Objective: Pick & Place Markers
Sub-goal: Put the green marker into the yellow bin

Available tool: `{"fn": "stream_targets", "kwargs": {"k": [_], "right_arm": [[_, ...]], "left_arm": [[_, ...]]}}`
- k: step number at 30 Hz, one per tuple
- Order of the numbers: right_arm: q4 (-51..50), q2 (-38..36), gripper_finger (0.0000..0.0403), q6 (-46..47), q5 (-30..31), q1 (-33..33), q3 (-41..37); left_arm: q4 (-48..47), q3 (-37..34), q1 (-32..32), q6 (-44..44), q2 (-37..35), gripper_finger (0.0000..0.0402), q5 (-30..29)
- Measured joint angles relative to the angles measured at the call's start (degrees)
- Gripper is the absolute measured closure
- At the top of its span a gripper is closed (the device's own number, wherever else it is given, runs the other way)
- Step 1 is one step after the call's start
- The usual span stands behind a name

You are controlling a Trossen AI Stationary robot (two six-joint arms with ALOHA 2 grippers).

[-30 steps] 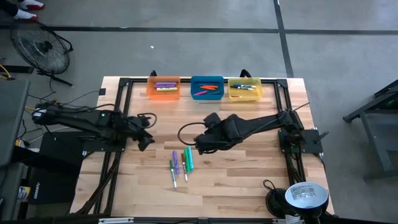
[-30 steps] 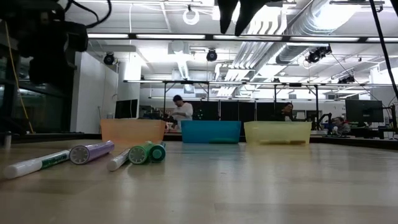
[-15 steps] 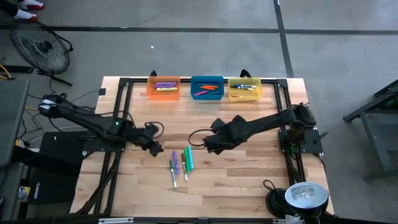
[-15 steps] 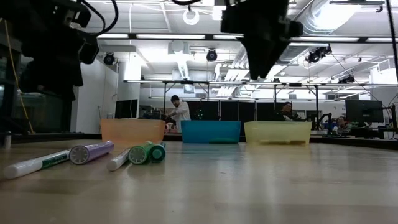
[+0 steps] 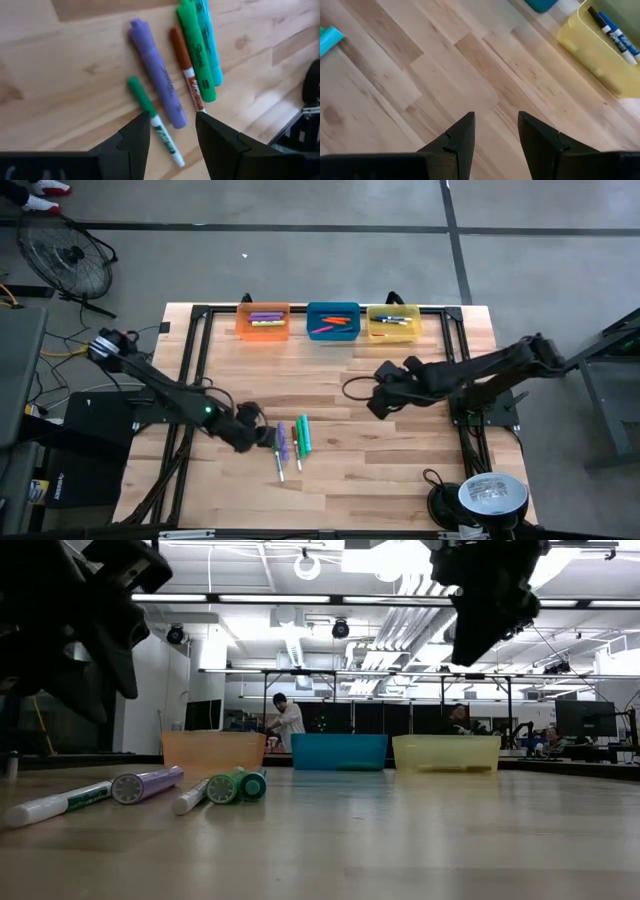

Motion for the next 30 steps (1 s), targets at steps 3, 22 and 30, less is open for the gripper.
{"fn": "stream_targets", "kwargs": {"k": [3, 22, 30], "right_arm": [[2.6, -3.9, 0.0265, -0.3, -1.2, 0.0, -4.0], [5.6, -8.8, 0.0265, 5.4, -7.7, 5.0, -10.3], [5.5, -8.8, 0.0265, 2.9, -7.6, 5.9, -10.3]], "left_arm": [[-3.0, 5.0, 0.1, -1.2, 5.2, 0.0245, 0.5], [-20.2, 21.6, 0.0, -0.4, 19.0, 0.0245, 4.3], [-18.8, 21.6, -2.8, -7.1, 21.6, 0.0245, 3.6]]}}
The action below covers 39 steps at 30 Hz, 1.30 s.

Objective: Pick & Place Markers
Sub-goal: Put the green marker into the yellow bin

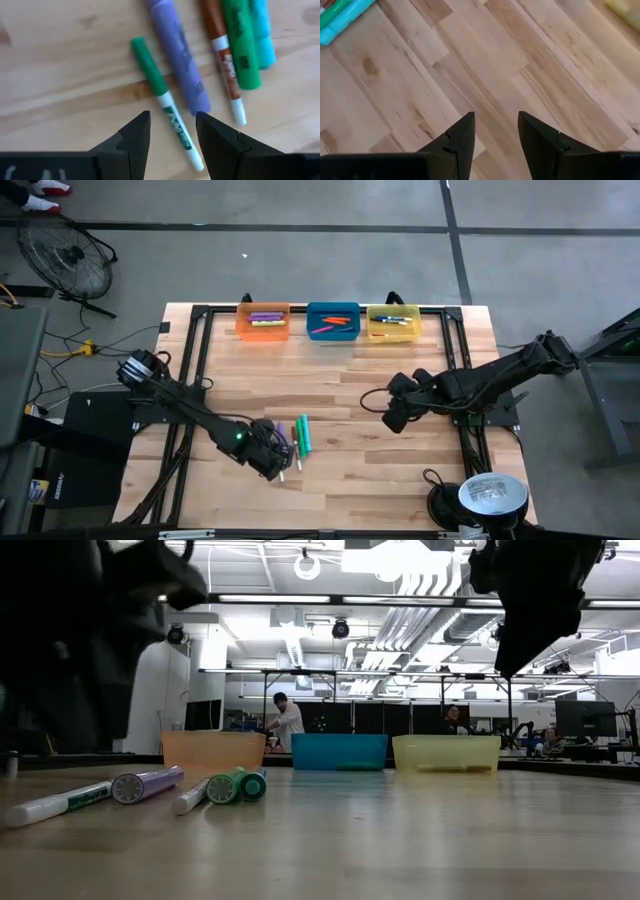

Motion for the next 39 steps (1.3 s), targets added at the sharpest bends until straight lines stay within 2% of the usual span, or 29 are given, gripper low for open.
{"fn": "stream_targets", "kwargs": {"k": [8, 12, 16, 19, 23, 30, 39], "right_arm": [[-0.2, 0.0, 0.0265, -11.7, 0.7, 0.3, 0.0], [-0.2, 0.0, 0.0265, -18.2, 2.0, 0.3, 0.0], [-0.2, 0.0, 0.0265, -23.0, 1.9, 0.3, 0.0], [-0.2, 0.0, 0.0265, -24.0, 2.1, 0.3, 0.0], [0.0, 0.0, 0.0265, -24.5, 1.5, 0.3, 0.0], [0.0, 0.0, 0.0265, -26.1, 0.0, 0.3, 0.0], [0.1, 0.0, 0.0265, -26.3, -0.6, 0.3, 0.0]], "left_arm": [[5.5, 1.1, -2.4, -11.4, 3.3, 0.0245, 1.6], [2.1, 5.1, -2.3, -13.7, 4.5, 0.0245, 1.6], [-3.3, 10.4, -1.1, -14.7, 7.4, 0.0245, 5.1], [-8.2, 14.0, -0.6, -14.7, 9.7, 0.0245, 6.5], [-8.8, 17.8, 0.4, -14.7, 13.0, 0.0245, 8.3], [-10.4, 18.9, 1.3, -17.1, 16.7, 0.0245, 10.2], [-10.8, 19.1, 1.1, -18.3, 17.4, 0.0245, 11.9]]}}
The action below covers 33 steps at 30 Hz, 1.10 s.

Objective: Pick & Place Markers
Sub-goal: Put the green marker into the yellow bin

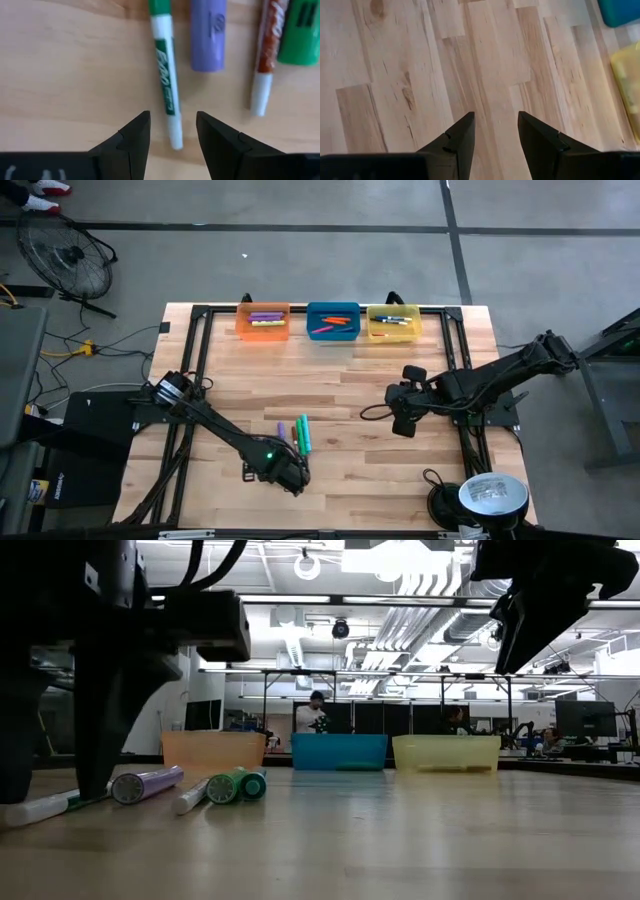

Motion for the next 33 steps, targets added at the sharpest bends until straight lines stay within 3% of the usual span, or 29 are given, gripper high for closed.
{"fn": "stream_targets", "kwargs": {"k": [10, 24, 33], "right_arm": [[0.2, 0.0, 0.0265, -0.2, 0.0, 0.0, 0.0], [0.2, 0.0, 0.0265, -0.6, 0.0, 0.0, 0.0], [0.2, 0.0, 0.0265, -1.3, -1.1, 0.0, 0.0]], "left_arm": [[-1.3, 0.3, 0.0, -1.8, 2.2, 0.0245, 2.9], [0.8, 0.0, 1.9, 2.4, 3.4, 0.0246, 4.7], [1.4, 0.0, 3.1, 4.6, 3.5, 0.0296, 5.3]]}}
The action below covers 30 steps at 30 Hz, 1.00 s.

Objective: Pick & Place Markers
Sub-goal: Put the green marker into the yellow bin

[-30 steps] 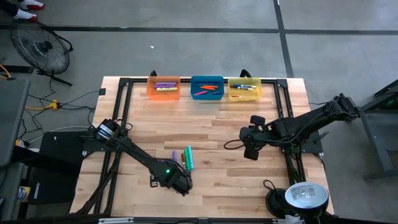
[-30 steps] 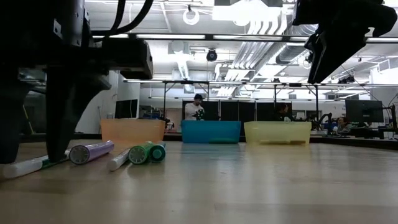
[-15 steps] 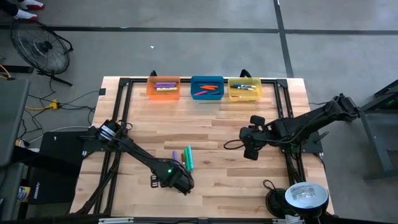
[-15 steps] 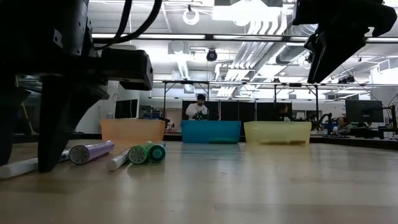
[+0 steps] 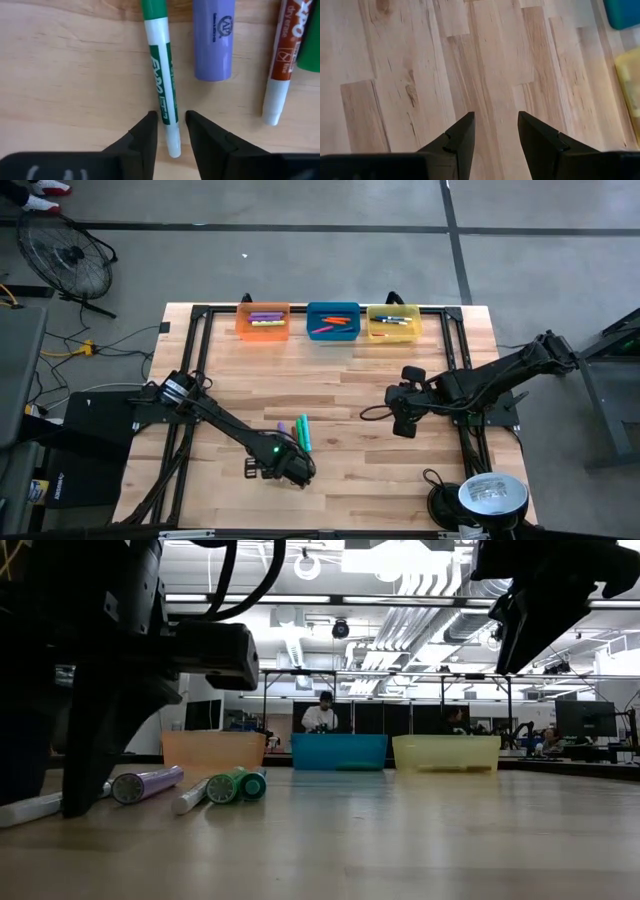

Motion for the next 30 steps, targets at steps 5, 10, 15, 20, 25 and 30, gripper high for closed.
{"fn": "stream_targets", "kwargs": {"k": [5, 10, 15, 20, 25, 30], "right_arm": [[0.0, 0.0, 0.0265, 0.0, -0.2, 0.0, 0.0], [0.0, 0.0, 0.0265, 0.0, -0.4, 0.0, 0.0], [0.0, 0.0, 0.0265, 0.0, -0.6, 0.0, 0.0], [0.0, 0.0, 0.0265, 0.0, -0.7, 0.0, 0.0], [0.0, 0.0, 0.0265, 0.0, -1.0, 0.0, 0.0], [0.0, 0.0, 0.0265, 0.0, -1.1, 0.0, 0.0]], "left_arm": [[-0.4, 0.1, -0.1, 0.0, 0.0, 0.0328, -0.4], [0.0, 0.1, -0.1, 0.0, 0.0, 0.0364, -0.7], [-0.2, 0.1, -0.1, 0.0, 0.0, 0.0385, -1.8], [-0.3, 0.1, -0.1, 1.3, 0.0, 0.0385, -2.3], [-1.0, 0.1, -0.2, 3.2, -0.3, 0.0385, -3.2], [-3.8, -0.2, -0.7, 4.6, -2.5, 0.0386, -8.0]]}}
